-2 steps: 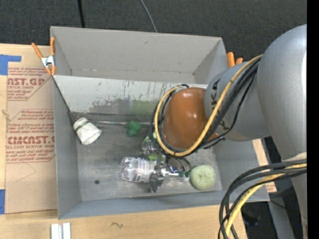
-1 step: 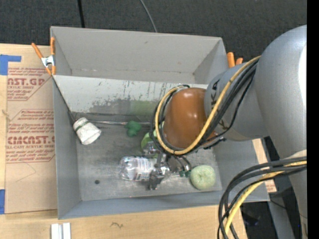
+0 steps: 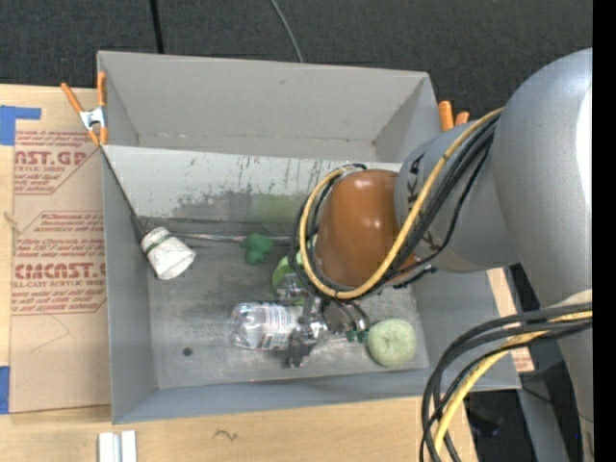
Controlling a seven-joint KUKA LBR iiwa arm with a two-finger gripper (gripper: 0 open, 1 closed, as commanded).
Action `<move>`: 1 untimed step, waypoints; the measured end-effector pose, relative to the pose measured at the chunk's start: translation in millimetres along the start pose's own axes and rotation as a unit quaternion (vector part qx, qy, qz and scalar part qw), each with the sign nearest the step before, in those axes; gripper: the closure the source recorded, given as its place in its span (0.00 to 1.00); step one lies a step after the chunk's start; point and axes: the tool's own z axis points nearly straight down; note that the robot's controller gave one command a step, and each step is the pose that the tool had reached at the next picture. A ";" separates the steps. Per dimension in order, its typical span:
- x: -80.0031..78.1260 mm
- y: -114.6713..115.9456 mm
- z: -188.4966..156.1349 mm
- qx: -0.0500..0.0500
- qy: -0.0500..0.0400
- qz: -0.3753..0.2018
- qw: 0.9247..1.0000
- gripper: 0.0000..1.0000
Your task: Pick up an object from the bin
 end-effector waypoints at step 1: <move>1.1 0.1 -3.0 0.000 0.001 0.000 1.000 1.00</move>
Offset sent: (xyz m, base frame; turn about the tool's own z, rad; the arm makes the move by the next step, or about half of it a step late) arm 0.0000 -0.0001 0.0112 0.0000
